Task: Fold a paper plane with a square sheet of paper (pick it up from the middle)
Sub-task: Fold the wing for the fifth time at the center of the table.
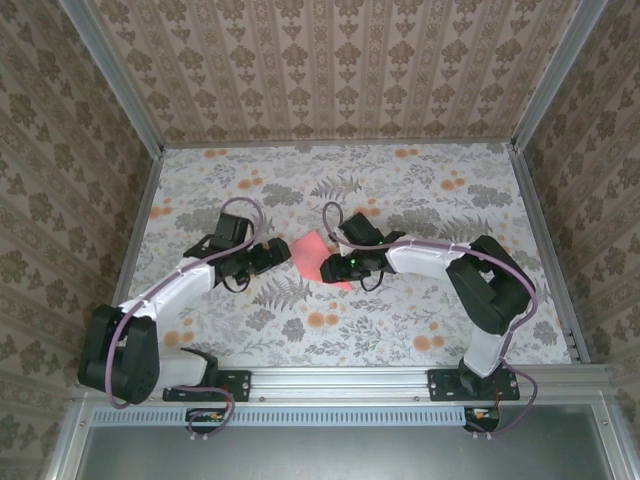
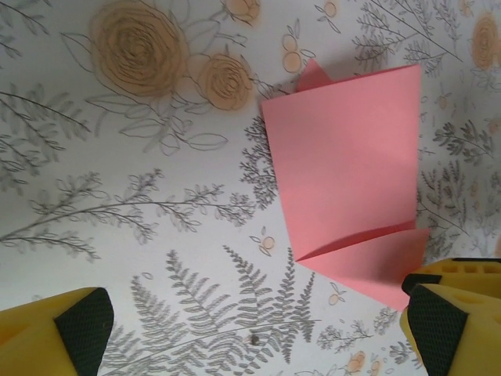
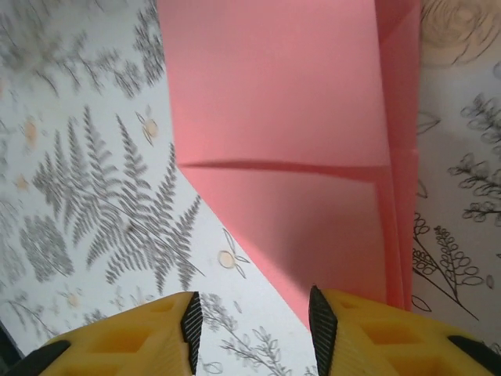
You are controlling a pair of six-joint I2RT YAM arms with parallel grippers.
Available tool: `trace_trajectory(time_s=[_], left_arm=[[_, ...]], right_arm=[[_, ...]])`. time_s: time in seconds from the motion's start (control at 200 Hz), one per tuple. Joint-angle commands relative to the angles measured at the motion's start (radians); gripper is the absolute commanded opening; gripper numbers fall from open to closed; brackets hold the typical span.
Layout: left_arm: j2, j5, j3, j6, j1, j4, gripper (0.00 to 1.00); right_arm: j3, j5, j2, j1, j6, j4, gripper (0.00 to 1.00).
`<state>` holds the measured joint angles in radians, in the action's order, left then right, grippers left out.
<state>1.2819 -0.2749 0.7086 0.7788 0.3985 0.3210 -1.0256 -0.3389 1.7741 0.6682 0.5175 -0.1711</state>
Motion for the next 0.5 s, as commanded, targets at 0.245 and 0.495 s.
trace_trajectory(time_s=[0.245, 0.495], left_arm=[[0.039, 0.009, -0.043, 0.214, 0.129, -0.136, 1.00], [0.125, -0.023, -0.050, 0.341, 0.166, -0.223, 0.78]], right_arm=[[-0.044, 0.118, 0.049, 0.001, 0.229, 0.049, 0.37], [-0.043, 0.117, 0.101, -0.016, 0.256, 0.031, 0.36]])
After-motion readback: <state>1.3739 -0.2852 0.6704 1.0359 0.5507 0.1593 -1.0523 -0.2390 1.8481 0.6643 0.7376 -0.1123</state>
